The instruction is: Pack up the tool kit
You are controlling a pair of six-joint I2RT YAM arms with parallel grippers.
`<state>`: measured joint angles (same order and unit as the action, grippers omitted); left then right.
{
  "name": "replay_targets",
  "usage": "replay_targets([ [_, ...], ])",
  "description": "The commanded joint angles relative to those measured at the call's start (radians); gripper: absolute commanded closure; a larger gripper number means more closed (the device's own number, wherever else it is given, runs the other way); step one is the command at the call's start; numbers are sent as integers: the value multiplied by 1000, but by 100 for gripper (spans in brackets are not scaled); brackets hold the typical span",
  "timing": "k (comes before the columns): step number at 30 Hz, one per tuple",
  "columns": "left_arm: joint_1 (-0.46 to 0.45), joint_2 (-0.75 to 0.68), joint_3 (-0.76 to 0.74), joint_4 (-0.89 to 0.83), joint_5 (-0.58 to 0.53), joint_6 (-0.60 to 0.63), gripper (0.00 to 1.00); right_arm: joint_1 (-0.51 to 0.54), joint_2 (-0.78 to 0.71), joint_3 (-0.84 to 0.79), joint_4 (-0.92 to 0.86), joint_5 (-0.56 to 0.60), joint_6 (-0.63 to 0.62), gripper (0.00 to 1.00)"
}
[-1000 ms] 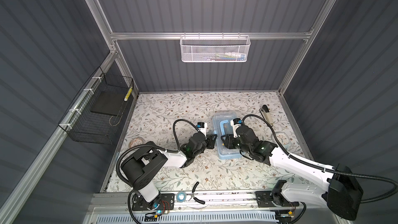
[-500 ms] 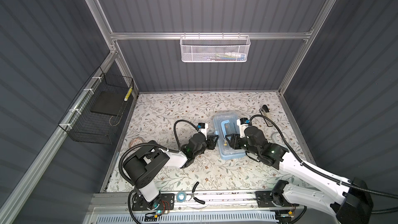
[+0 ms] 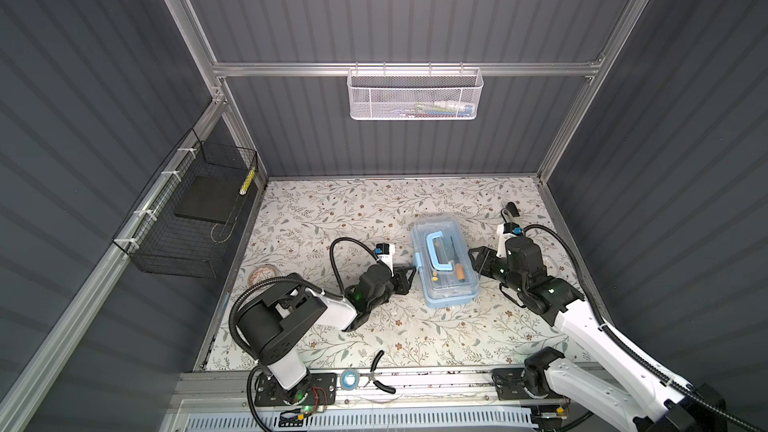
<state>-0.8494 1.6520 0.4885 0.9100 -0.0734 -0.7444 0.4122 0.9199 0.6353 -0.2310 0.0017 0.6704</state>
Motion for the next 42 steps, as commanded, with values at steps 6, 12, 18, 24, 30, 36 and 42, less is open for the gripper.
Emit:
replay_targets([
  [6,56,-50,140,-439,-161,23,72,-85,82,3,10,39,9,50],
  [12,74,59,312,-658,-137,97,73,-128,183,10,43,20,-7,50],
  [18,70,163,401,-678,-45,82,73,-136,270,13,99,-6,-3,50],
  [24,65,177,414,-659,-11,67,73,-138,322,20,144,-69,1,50],
  [30,61,196,451,-672,5,81,73,-136,348,-1,205,-136,3,51],
  [36,59,226,493,-668,38,95,73,-130,387,-38,275,-202,23,53],
  [42,26,248,537,-677,37,116,73,-114,407,-33,298,-223,21,54],
])
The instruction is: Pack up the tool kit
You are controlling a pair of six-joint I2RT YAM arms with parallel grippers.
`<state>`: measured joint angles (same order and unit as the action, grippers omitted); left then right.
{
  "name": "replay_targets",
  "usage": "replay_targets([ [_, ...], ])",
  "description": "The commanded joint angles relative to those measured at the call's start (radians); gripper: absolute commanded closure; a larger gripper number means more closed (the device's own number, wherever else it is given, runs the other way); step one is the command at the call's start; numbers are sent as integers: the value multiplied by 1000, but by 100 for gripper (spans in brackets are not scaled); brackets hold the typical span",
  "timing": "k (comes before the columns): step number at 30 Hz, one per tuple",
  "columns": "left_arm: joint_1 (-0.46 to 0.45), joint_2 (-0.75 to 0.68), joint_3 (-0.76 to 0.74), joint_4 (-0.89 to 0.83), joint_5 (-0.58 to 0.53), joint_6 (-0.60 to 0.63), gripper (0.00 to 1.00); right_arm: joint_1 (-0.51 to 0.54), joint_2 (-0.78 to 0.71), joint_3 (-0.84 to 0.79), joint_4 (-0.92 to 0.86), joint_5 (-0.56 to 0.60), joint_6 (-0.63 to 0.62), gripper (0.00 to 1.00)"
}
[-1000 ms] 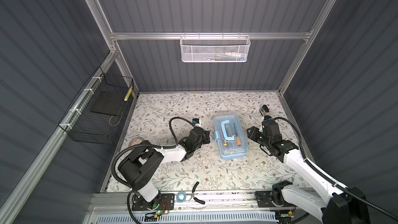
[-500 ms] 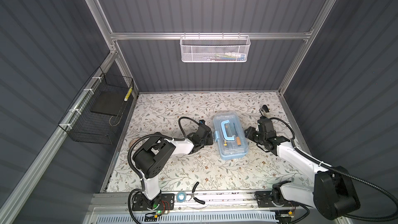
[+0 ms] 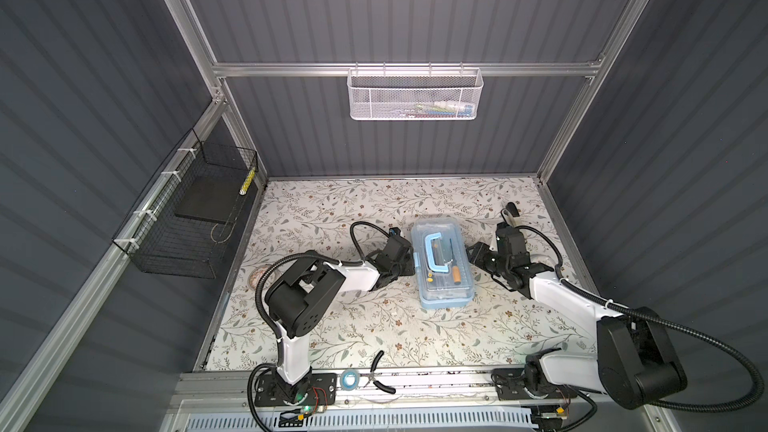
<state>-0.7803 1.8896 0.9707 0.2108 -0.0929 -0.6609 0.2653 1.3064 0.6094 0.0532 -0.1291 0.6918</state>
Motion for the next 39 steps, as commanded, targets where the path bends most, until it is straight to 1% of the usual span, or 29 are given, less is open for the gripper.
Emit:
replay_targets([
  [1,-49,12,60,25,59,38,73,39,24,-2,16,-98,-4,54],
  [5,-65,9,66,36,57,58,73,74,46,13,21,-97,-14,54],
  [8,-70,3,51,81,71,55,73,109,65,9,56,-111,13,54],
  [11,-78,-4,34,120,68,46,73,137,83,-4,105,-119,68,55],
  [14,-78,-14,10,161,85,10,73,140,63,-57,205,-170,158,55],
  [16,-78,-28,-21,193,80,-9,73,143,36,-68,199,-155,165,55],
  [18,-76,-47,-30,170,50,-4,71,139,9,-56,145,-125,140,55],
  [20,-74,-89,-32,105,-8,28,68,136,-18,-38,95,-106,113,54],
  [22,-68,-137,-47,51,-91,57,58,136,-36,-30,66,-89,105,54],
  [23,-58,-160,-55,31,-121,65,51,134,-45,-32,61,-83,115,54],
  [24,-41,-180,-56,3,-136,66,45,135,-59,-35,49,-73,128,54],
  [26,2,-219,-54,-51,-139,73,39,134,-86,-45,37,-57,147,54],
  [30,55,-301,-77,-90,-199,123,32,134,-104,-47,-2,1,132,53],
  [33,76,-339,-81,-119,-198,122,31,107,-80,-27,-23,-12,121,52],
  [34,76,-346,-81,-125,-198,129,30,105,-73,-16,-37,2,108,52],
  [37,76,-365,-104,-124,-226,142,21,100,-63,17,-89,74,62,50],
  [39,76,-394,-130,-126,-268,143,16,88,-101,16,-109,99,46,46],
])
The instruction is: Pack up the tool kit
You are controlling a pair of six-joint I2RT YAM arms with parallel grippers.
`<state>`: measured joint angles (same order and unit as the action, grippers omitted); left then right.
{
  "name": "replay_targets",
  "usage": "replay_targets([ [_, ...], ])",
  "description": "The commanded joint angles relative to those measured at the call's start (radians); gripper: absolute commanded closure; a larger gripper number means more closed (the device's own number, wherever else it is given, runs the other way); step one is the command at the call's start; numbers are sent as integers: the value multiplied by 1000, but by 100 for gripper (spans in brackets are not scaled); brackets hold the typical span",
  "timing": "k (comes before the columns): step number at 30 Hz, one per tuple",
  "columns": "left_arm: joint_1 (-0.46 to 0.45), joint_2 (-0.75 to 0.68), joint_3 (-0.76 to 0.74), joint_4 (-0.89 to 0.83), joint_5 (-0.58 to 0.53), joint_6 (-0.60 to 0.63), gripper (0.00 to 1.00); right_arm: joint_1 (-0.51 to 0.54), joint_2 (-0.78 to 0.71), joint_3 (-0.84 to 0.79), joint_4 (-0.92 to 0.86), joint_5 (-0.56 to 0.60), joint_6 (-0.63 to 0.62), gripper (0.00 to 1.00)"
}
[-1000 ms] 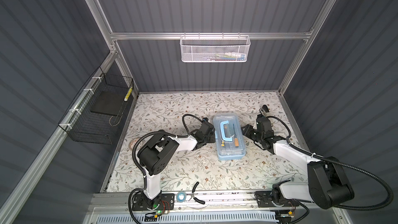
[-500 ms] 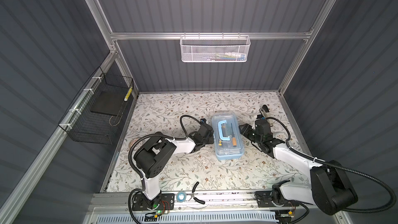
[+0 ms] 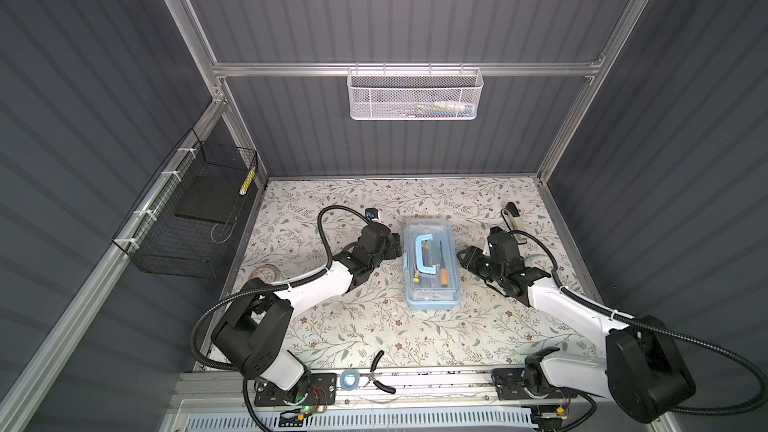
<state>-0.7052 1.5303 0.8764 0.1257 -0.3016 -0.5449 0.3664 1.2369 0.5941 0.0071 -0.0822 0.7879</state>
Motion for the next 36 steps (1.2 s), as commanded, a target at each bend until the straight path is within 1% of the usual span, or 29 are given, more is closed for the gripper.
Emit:
replay_targets([
  [1,1,-54,-37,-61,-86,32,13,-16,-59,32,-68,60,-66,44],
  [3,1,-110,-57,-69,-149,65,5,-15,-110,37,-83,108,-119,37],
  [5,1,-155,-117,14,-227,109,1,-18,-151,44,-91,146,-169,31],
  [7,1,-176,-161,92,-314,168,0,-25,-143,91,-155,161,-208,27],
  [9,0,-183,-160,116,-368,257,0,-24,-124,151,-209,169,-255,24],
  [10,0,-183,-158,118,-375,297,0,-25,-123,157,-208,186,-270,24],
  [11,0,-178,-163,124,-386,334,0,-23,-128,146,-185,211,-283,23],
  [13,1,-171,-178,121,-460,342,0,-21,-157,95,-110,248,-293,20],
  [16,1,-203,-239,172,-555,408,0,-5,-227,9,-18,250,-308,15],
  [18,6,-241,-325,312,-665,444,0,23,-272,-80,106,291,-348,12],
  [19,15,-250,-378,419,-707,466,0,29,-283,-121,163,297,-374,11],
  [20,38,-250,-447,569,-724,502,0,28,-286,-149,203,300,-394,10],
  [21,69,-240,-506,709,-710,545,0,29,-280,-155,212,309,-400,9],
  [22,101,-225,-539,790,-683,581,0,29,-272,-147,200,314,-402,8],
  [23,139,-198,-543,824,-679,609,0,29,-261,-133,183,319,-406,7],
  [25,197,-147,-506,774,-716,646,0,29,-240,-123,180,334,-412,6],
  [26,226,-121,-501,787,-731,673,0,29,-236,-121,176,335,-414,5],
  [27,266,-95,-518,837,-718,679,0,28,-238,-124,177,333,-415,4],
  [28,313,-70,-537,875,-680,658,0,29,-242,-130,182,337,-412,3],
  [30,427,2,-562,948,-558,567,0,28,-253,-155,212,356,-409,2],
  [31,485,51,-573,984,-461,501,0,29,-255,-168,236,364,-406,1],
  [32,530,113,-576,1068,-348,515,0,29,-254,-180,255,370,-400,1],
  [33,533,131,-569,1097,-305,542,0,28,-249,-188,275,373,-400,1],
  [34,533,108,-553,998,-234,535,0,28,-239,-198,301,384,-405,1],
  [35,537,114,-540,966,-197,539,0,27,-228,-203,319,402,-412,1],
  [36,546,158,-543,1012,-187,538,0,26,-220,-203,323,419,-418,1],
])
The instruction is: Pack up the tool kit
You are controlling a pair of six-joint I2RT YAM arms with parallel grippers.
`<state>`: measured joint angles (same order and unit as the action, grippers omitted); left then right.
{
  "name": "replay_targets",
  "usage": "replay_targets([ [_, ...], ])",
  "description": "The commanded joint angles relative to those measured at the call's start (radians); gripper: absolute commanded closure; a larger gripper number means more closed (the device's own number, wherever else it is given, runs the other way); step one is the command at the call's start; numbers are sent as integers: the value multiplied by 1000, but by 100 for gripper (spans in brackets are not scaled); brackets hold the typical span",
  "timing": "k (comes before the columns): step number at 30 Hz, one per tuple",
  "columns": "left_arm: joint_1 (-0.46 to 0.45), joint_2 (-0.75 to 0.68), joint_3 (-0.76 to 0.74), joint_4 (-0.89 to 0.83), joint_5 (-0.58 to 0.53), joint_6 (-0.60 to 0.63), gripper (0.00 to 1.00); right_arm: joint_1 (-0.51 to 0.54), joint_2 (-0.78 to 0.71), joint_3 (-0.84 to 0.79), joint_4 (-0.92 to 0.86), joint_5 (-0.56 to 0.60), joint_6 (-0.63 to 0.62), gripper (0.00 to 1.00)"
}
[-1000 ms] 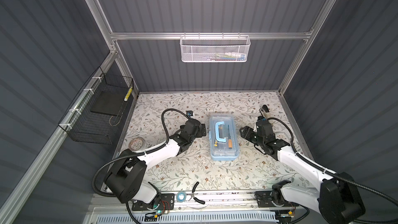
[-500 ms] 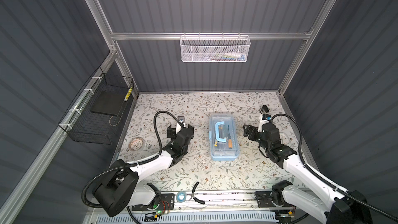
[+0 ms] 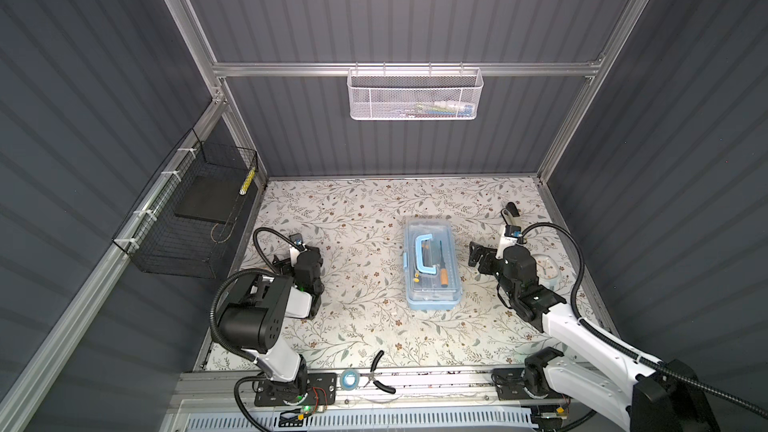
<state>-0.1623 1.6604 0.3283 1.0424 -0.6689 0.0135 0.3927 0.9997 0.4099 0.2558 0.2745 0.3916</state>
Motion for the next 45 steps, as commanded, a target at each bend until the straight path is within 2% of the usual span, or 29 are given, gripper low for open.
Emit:
replay_targets([
  [1,24,87,9,200,212,0,0,0,20,-21,76,85,-36,1],
  [3,29,21,56,-28,255,-34,0,0,7,-32,82,135,-77,1],
  [5,32,72,83,32,233,-8,0,-34,-43,-66,78,179,-17,1],
  [6,32,42,115,-103,229,-42,0,-58,-68,-84,83,175,9,1],
  [7,33,55,129,-107,216,-40,0,-92,-100,-96,68,166,38,1],
  [8,33,72,108,-19,210,-17,0,-117,-140,-93,32,160,47,1],
  [10,33,46,115,-100,212,-45,0,-127,-214,-83,0,202,-44,1],
  [11,33,58,117,-76,209,-37,0,-128,-240,-86,7,268,-92,1],
  [13,33,58,118,-71,211,-37,0,-146,-235,-136,144,402,-189,1],
  [14,33,53,122,-95,209,-40,0,-172,-189,-183,274,437,-212,1],
  [17,33,62,117,-64,210,-33,0,-244,29,-225,515,390,-237,1],
  [19,33,58,120,-80,210,-38,0,-242,207,-237,771,410,-326,1],
  [21,33,59,120,-74,211,-37,0,-252,319,-266,1005,341,-384,1],
  [22,33,59,120,-76,211,-37,0,-270,400,-248,1021,318,-373,1],
  [23,33,59,120,-76,211,-37,0,-269,458,-226,1076,287,-418,1],
  [25,34,59,120,-76,209,-37,0,-229,442,-162,916,258,-463,1],
  [27,33,59,120,-76,210,-37,0,-282,431,-117,804,178,-418,1],
  [29,33,59,120,-76,210,-36,0,-391,418,-56,610,-9,-317,1],
  [30,33,59,120,-76,210,-37,0,-435,441,-65,650,-98,-294,1],
  [31,33,59,120,-76,210,-36,0,-437,480,-112,809,-111,-303,1],
  [32,33,59,120,-76,209,-37,0,-425,471,-118,798,-70,-304,1],
  [34,33,59,120,-76,211,-37,0,-425,447,-83,691,-70,-294,1],
  [36,33,59,120,-76,210,-37,0,-420,474,-110,792,-60,-307,1],
  [38,33,59,119,-77,210,-37,0,-416,448,-103,734,-53,-304,1],
  [41,33,59,120,-76,210,-37,0,-416,466,-114,788,-53,-308,1],
  [45,33,59,120,-76,210,-37,0,-416,462,-110,773,-53,-307,1],
])
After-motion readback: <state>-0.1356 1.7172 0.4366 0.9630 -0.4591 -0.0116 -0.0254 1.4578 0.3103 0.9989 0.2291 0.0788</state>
